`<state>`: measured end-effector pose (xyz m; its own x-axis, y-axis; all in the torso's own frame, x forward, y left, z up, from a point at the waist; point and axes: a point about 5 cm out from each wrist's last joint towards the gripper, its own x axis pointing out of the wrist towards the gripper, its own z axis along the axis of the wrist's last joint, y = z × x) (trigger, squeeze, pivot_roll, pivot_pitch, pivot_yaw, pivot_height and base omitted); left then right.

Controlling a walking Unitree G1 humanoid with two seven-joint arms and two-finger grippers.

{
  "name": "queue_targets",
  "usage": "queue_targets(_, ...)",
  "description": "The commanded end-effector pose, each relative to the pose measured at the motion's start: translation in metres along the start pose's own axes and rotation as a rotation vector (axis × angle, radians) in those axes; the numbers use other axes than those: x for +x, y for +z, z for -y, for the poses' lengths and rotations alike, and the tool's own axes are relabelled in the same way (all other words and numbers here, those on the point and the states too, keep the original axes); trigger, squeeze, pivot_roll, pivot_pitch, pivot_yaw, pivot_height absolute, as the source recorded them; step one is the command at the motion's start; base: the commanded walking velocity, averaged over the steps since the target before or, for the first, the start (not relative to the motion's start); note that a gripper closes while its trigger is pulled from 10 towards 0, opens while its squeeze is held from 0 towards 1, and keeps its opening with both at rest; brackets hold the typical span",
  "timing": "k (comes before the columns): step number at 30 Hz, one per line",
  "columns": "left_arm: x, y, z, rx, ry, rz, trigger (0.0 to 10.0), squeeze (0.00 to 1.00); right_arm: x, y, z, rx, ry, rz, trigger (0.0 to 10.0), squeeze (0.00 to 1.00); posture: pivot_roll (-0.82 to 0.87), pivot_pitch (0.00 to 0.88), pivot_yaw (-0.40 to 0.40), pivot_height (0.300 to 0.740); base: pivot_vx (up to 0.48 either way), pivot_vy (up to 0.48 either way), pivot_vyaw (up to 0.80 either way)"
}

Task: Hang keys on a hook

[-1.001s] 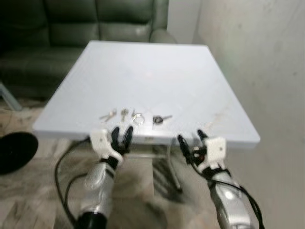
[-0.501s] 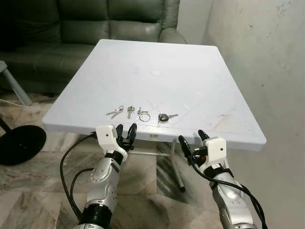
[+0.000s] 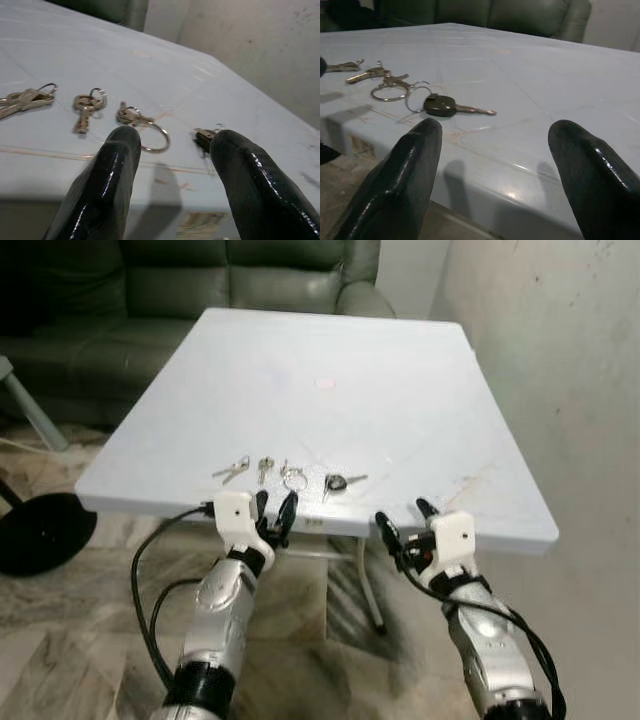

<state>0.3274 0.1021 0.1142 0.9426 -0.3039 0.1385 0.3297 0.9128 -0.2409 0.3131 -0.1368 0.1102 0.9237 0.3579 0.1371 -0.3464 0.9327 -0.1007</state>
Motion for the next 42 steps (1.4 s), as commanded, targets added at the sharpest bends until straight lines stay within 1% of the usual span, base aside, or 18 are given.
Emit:
queue_targets(1,-0.004,-0.003,0.001,0.010,0.001,-0.011,10.0,0.00,0.003,0.000,-0.003,-0.016,0.029,-0.007,10.0,0.00,0.09,0.135,-0.051,0.740,0.000,0.000,0.00)
queue_targets(6,-0.007,-0.006,-0.001,0.021,0.003,-0.019,10.0,0.00,0.005,0.001,-0.004,-0.023,0.041,-0.001,10.0,0.00,0.10,0.135,-0.054,0.740,0.000,0.000,0.00)
queue_targets(9,-0.007,-0.008,-0.004,0.008,0.013,-0.028,10.0,0.00,0.005,0.001,-0.004,-0.016,0.032,0.008,10.0,0.00,0.10,0.129,-0.056,0.740,0.000,0.000,0.00)
queue_targets(12,-0.006,-0.007,-0.005,-0.002,0.017,-0.039,10.0,0.00,0.004,0.002,-0.004,-0.046,0.034,0.017,10.0,0.00,0.09,0.127,-0.056,0.740,0.000,0.000,0.00)
queue_targets(14,-0.005,-0.006,-0.005,0.004,0.018,-0.045,10.0,0.00,0.002,0.002,-0.003,-0.063,0.019,0.015,10.0,0.00,0.09,0.117,-0.052,0.740,0.000,0.000,0.00)
queue_targets(22,0.001,-0.003,-0.002,0.015,-0.004,-0.042,10.0,0.00,0.000,0.002,-0.002,-0.056,0.010,0.024,10.0,0.00,0.08,0.107,-0.044,0.740,0.000,0.000,0.79)
queue_targets(29,0.003,-0.001,-0.002,0.013,-0.011,-0.038,10.0,0.00,0.000,0.001,-0.004,-0.045,0.011,0.020,10.0,0.00,0.07,0.096,-0.039,0.740,0.000,0.000,0.80)
queue_targets(31,0.003,-0.001,-0.002,0.015,-0.010,-0.039,10.0,0.00,0.000,0.001,-0.005,-0.058,0.022,0.024,10.0,0.00,0.07,0.094,-0.039,0.740,0.000,0.000,0.48)
queue_targets(35,0.004,-0.002,-0.001,0.015,-0.020,-0.044,10.0,0.00,0.000,0.001,-0.005,-0.010,0.008,0.026,10.0,0.00,0.07,0.097,-0.043,0.740,0.000,0.000,0.00)
queue_targets(37,0.003,-0.003,-0.001,0.035,-0.030,-0.054,10.0,0.00,0.000,0.001,-0.004,0.000,0.004,0.026,10.0,0.00,0.07,0.097,-0.043,0.740,0.000,0.000,0.00)
queue_targets(42,0.000,-0.004,0.000,0.063,-0.046,-0.060,10.0,0.00,0.001,0.002,-0.003,-0.023,-0.001,0.011,10.0,0.00,0.08,0.119,-0.051,0.740,0.000,0.000,0.00)
